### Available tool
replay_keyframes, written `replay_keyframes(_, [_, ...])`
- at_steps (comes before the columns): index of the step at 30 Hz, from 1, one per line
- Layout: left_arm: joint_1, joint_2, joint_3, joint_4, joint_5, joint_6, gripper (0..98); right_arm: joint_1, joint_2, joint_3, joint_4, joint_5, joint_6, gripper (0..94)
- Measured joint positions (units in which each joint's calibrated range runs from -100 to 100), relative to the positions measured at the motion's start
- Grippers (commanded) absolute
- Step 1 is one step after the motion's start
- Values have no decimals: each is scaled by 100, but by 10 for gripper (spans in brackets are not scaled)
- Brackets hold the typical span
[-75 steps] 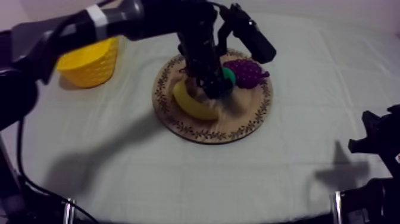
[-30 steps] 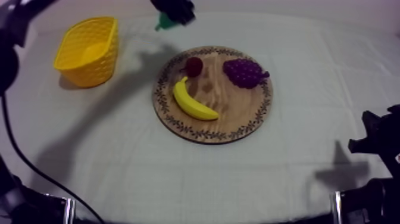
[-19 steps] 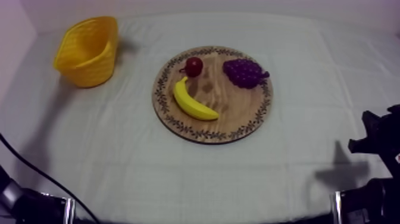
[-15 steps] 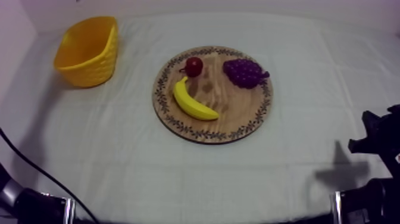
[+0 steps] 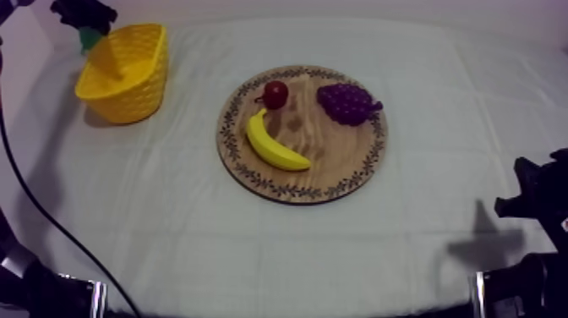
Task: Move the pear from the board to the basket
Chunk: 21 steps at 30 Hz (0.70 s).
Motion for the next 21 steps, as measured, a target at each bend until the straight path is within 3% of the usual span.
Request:
replay_keyframes(9, [179,480,272,171,-137,-118,456,0,0,0,0,3,0,3])
replay_keyframes(14, [254,769,552,178,-330,-51,511,0,0,0,0,3,0,3])
replay_keyframes(17, [260,910,595,172,-463,20,566,0,0,0,0,3,0,3])
replay_keyframes(21, [217,855,713,193,-682,78,713,0,0,0,0,3,0,3])
